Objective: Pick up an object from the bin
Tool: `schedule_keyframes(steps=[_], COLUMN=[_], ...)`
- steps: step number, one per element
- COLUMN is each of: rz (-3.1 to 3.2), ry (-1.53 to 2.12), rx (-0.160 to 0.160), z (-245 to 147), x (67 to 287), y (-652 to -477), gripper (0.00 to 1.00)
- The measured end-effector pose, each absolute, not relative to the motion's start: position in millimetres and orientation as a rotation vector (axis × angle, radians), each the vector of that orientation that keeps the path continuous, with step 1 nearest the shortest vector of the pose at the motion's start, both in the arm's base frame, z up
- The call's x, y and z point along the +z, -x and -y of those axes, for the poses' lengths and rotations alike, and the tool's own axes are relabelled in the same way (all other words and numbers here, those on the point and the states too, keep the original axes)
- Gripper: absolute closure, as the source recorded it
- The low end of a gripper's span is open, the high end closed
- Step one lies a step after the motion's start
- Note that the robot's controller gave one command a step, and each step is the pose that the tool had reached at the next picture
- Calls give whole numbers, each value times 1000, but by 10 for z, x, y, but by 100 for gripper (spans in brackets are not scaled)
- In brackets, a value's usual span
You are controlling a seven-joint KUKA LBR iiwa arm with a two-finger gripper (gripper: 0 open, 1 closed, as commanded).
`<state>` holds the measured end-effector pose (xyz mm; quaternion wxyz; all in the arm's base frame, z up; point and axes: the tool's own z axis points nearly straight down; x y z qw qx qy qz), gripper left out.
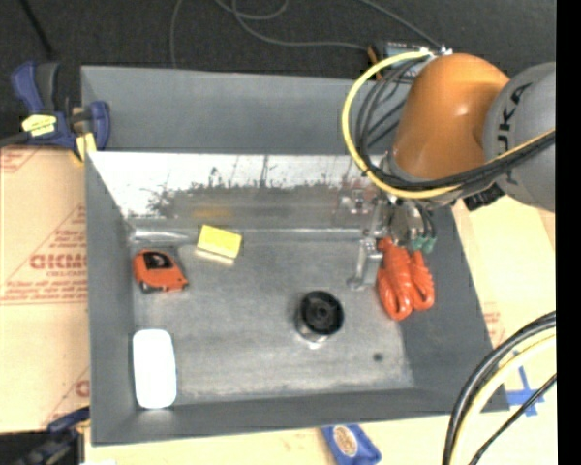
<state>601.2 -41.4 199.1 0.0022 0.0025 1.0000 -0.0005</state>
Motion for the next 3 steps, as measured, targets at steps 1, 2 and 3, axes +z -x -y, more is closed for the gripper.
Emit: schedule_keyframes(steps=[1,2,3], rz=[-3120,-3089,-2967], ry=[301,546,1020], rx=[-4,-1,0], z=[317,191,-19], x=[1806,1424,1075], y=[-5955,-5514,-5501], gripper=[0,0,100])
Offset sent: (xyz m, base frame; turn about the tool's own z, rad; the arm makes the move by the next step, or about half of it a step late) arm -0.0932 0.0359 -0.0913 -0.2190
